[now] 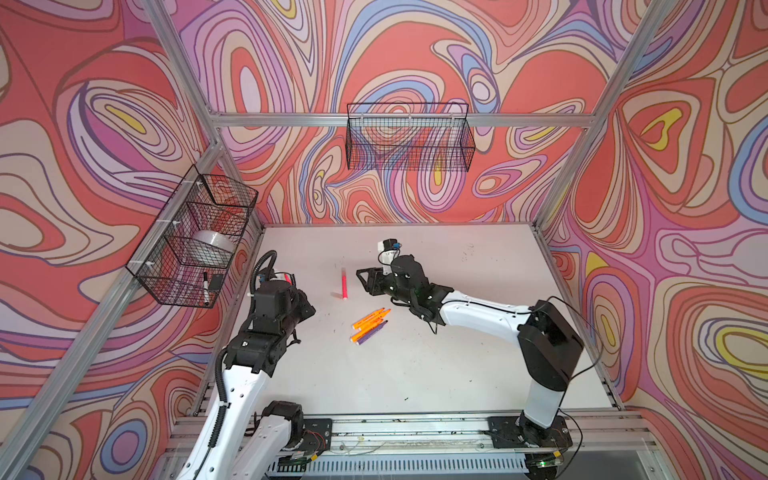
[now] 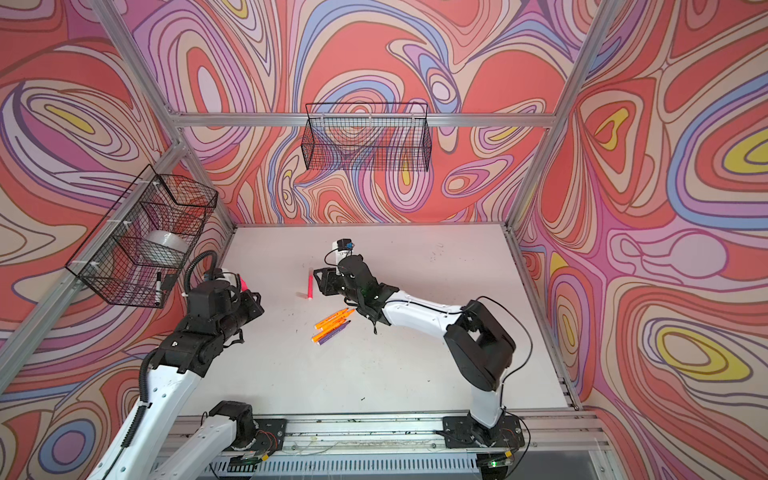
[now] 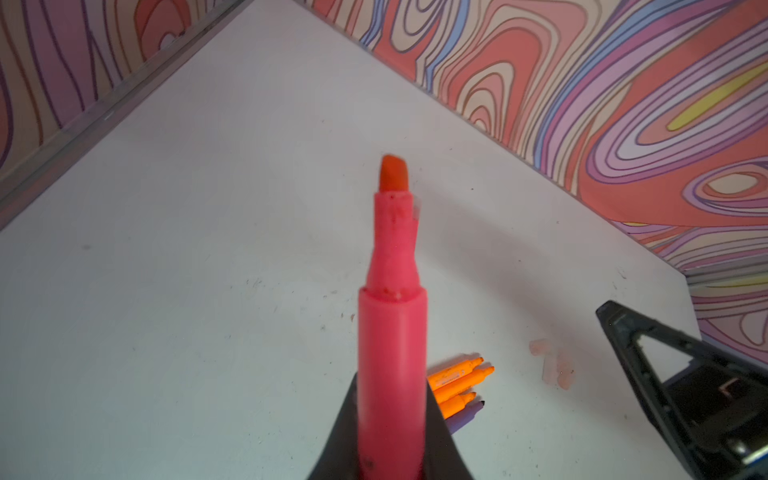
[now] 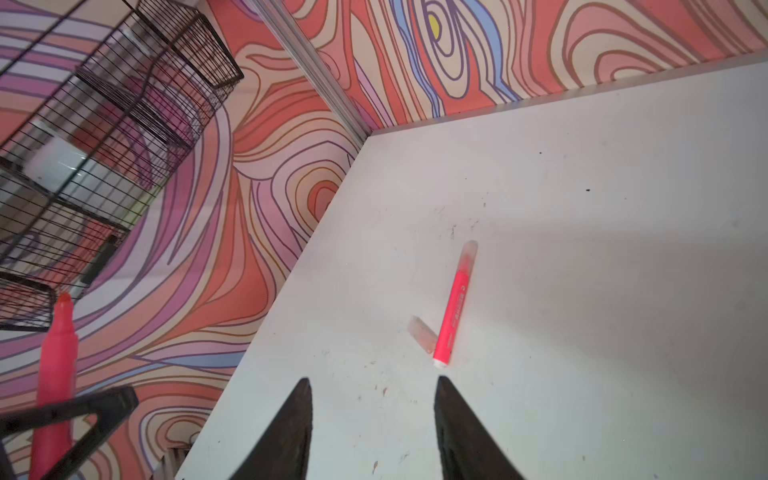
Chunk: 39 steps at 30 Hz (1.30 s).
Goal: Insert the pens into the pen caps
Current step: 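Move the right gripper to the translucent pink caps and grasp one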
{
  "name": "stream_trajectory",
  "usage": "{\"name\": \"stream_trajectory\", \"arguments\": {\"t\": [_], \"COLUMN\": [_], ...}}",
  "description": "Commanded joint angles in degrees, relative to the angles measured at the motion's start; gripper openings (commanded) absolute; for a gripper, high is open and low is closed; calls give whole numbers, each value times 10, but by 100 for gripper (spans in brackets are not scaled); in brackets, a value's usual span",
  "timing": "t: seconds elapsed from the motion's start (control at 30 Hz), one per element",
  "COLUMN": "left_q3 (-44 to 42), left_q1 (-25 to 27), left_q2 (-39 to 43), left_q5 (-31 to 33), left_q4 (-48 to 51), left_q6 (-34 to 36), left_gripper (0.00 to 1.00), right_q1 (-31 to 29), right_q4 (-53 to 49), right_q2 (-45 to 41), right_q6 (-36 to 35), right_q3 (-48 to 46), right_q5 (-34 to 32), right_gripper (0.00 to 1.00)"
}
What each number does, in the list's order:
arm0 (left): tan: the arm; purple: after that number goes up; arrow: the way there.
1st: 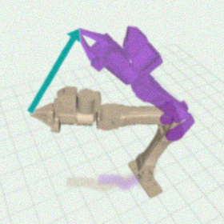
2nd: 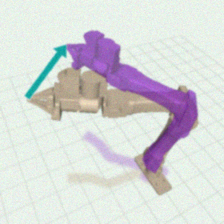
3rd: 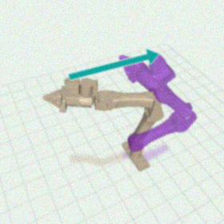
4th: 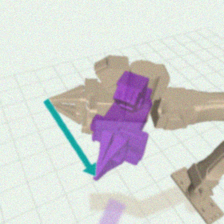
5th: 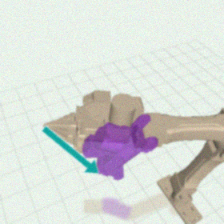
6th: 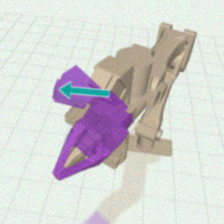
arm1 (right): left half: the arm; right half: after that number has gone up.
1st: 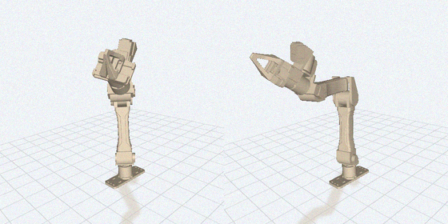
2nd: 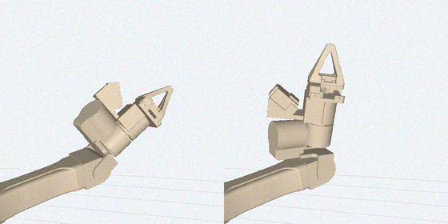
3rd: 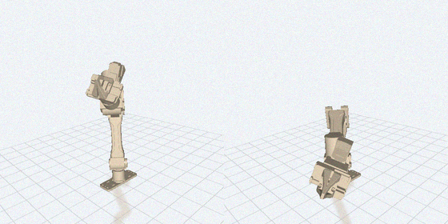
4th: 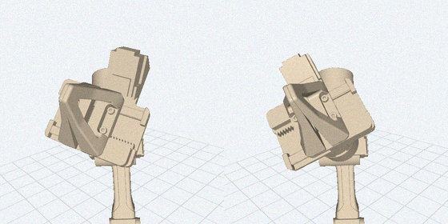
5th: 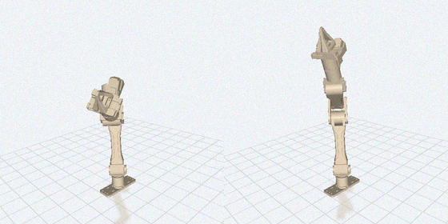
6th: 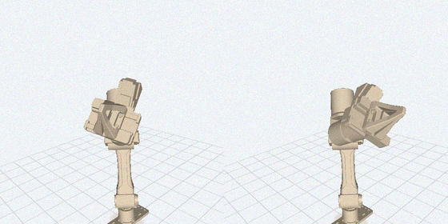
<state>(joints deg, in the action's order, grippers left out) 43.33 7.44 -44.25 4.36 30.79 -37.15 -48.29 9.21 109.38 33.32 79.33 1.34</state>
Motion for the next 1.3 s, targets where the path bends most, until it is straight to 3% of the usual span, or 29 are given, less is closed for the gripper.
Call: {"name": "stream_trajectory", "arguments": {"t": [0.0,0.13,0.3,0.47,0.73,1.03,1.27], "left_q3": [-69,-121,-114,-112,-113,-111,-111], "left_q1": [-3,-3,-3,-3,-3,-3,-3], "left_q2": [38,92,66,42,56,42,44], "left_q5": [24,15,-9,-15,-15,-27,-34], "left_q4": [-52,-92,-106,-108,-108,-113,-114], "left_q6": [-25,-4,1,1,4,4,3], "left_gripper": [0,0,0,0,0,0,0], "right_q1": [-3,-2,-3,-3,-4,-8,-10], "right_q4": [-128,-218,-286,-285,-268,-307,-313], "right_q2": [85,176,256,290,334,431,453], "right_q6": [-77,-132,-200,-250,-282,-283,-278], "right_q3": [96,215,320,342,388,518,536], "right_q5": [24,7,13,28,74,100,94], "right_gripper": [49,54,59,57,46,48,50]}}
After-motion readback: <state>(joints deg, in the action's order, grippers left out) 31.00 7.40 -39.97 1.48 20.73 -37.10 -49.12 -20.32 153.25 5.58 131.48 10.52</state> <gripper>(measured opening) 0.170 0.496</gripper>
